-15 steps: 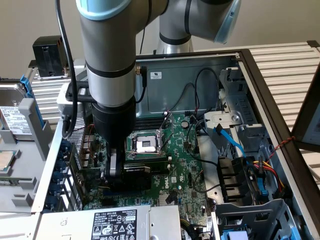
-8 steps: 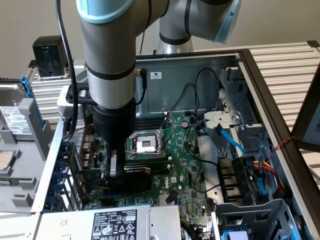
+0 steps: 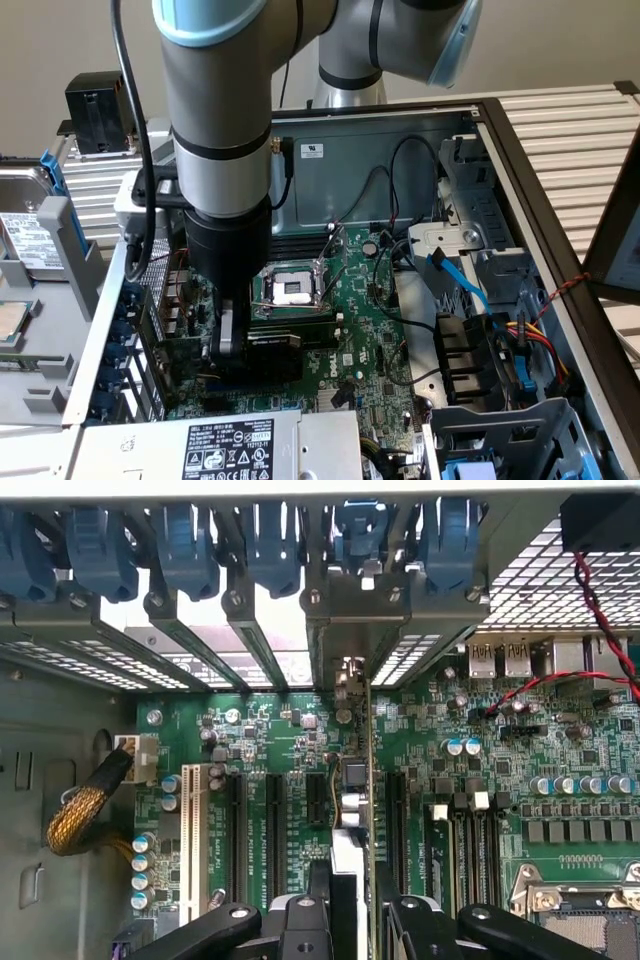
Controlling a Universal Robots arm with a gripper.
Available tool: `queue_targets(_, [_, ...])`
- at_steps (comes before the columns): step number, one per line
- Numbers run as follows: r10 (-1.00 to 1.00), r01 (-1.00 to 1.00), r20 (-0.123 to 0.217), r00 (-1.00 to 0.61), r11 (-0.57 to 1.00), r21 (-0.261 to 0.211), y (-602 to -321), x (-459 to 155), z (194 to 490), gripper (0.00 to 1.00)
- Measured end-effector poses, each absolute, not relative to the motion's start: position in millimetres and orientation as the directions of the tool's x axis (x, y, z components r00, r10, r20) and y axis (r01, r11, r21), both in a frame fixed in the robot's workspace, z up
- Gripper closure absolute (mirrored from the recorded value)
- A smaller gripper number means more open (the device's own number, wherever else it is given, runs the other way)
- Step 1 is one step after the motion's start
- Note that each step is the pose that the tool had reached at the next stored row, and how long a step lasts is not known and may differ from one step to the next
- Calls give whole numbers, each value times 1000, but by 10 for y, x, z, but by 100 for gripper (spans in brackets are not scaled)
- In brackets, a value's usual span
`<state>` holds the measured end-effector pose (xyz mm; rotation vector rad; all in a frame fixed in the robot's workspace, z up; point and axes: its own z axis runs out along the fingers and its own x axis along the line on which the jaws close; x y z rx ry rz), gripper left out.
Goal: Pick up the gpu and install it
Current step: 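Insert the gpu into the slot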
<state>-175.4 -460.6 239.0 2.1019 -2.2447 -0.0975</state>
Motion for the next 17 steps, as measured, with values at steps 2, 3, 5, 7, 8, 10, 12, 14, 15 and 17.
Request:
queue_targets(2, [-998, -994, 5, -66, 66, 91, -4606, -1759, 2406, 71])
queue_targets(3, [-998, -994, 5, -66, 66, 90, -4606, -1758, 2416, 65])
queue_targets(5, [-998, -994, 5, -65, 65, 90, -4606, -1754, 2441, 60])
queue_targets(7, [-998, -994, 5, -65, 65, 90, -4606, -1755, 2503, 53])
queue_targets(8, [-998, -994, 5, -65, 65, 90, -4606, -1755, 2549, 53])
queue_targets(10, [-998, -994, 6, -65, 66, 90, -4606, -1755, 2642, 53])
queue_targets(12, [-998, -994, 7, -65, 66, 90, -4606, -1756, 2730, 53])
queue_targets(14, [-998, -994, 7, -65, 66, 90, -4606, -1757, 2820, 53])
queue_targets(15, [-998, -994, 7, -65, 66, 90, -4606, -1758, 2867, 53])
queue_targets(17, [-998, -994, 9, -65, 66, 90, -4606, -1764, 2959, 53])
